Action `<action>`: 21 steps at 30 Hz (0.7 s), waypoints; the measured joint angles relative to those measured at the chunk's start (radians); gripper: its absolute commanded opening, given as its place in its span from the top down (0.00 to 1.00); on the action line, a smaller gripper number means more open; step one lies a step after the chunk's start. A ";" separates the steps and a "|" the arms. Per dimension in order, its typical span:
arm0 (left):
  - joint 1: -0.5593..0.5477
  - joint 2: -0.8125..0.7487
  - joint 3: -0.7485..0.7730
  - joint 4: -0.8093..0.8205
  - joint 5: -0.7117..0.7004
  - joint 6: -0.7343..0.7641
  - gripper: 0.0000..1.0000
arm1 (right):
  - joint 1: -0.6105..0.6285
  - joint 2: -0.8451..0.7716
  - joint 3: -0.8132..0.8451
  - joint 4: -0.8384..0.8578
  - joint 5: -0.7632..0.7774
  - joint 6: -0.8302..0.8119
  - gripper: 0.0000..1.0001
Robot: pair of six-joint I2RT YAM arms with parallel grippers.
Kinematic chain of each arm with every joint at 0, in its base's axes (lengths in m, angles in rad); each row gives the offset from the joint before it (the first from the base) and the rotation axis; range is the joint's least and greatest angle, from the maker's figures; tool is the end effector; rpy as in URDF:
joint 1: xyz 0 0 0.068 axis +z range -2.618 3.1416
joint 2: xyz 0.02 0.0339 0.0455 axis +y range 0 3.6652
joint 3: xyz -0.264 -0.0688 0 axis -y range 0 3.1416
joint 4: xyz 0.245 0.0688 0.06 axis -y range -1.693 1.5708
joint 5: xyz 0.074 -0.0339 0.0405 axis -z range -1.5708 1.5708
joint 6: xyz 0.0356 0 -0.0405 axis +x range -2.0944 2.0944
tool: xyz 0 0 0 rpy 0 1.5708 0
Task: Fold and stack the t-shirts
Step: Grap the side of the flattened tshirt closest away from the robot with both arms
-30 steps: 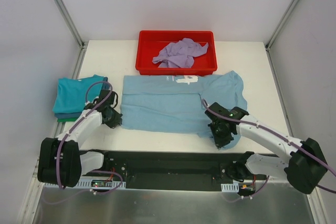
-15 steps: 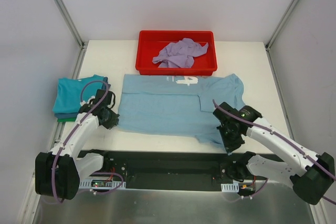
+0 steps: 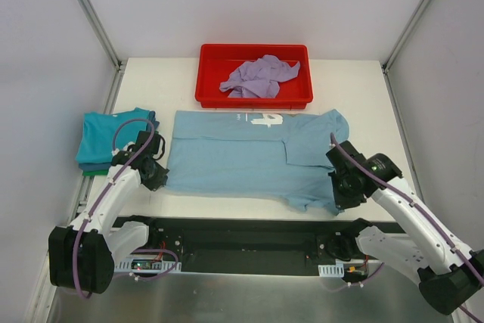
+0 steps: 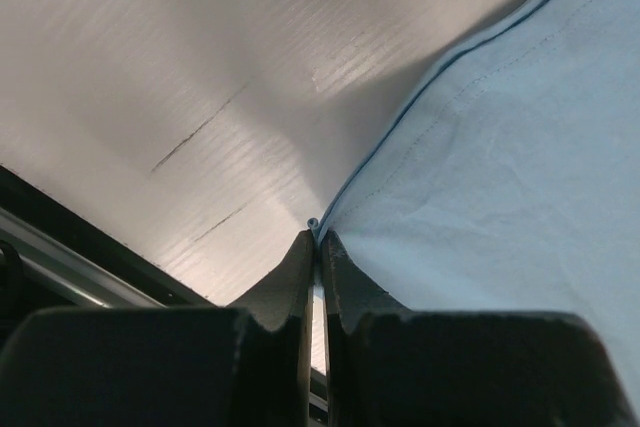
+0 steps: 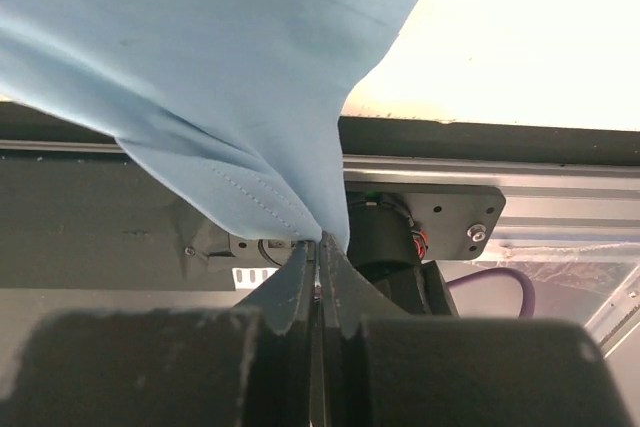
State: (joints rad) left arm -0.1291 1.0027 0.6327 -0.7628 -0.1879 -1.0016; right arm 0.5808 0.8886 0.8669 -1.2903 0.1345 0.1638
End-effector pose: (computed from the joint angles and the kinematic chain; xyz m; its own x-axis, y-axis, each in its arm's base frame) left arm 0.1737 -0.0158 0.2047 -0.5244 -0.7664 -0.3711 -0.7307 0.6288 -0.2661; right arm 0.1094 0.0661 0.2674 -0.8814 -0.3852 -0.2736 -0.3764 0.9225 -0.0862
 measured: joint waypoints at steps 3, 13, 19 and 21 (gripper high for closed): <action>0.000 0.000 0.009 -0.018 -0.006 0.007 1.00 | -0.029 -0.006 0.016 -0.001 0.019 -0.014 0.99; 0.000 0.018 0.052 -0.041 -0.007 0.023 1.00 | -0.069 0.031 0.051 -0.016 0.053 -0.051 0.99; 0.000 0.097 0.146 -0.035 -0.007 0.029 1.00 | -0.127 0.119 0.169 0.000 0.071 -0.089 0.99; 0.000 0.135 0.178 -0.034 -0.007 0.033 1.00 | -0.156 0.156 0.206 0.024 0.075 -0.113 0.99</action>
State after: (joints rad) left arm -0.1291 1.1378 0.8108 -0.7963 -0.1947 -0.9688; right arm 0.4244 1.0443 1.0725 -1.2667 0.2092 0.0505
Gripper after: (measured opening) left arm 0.009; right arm 0.015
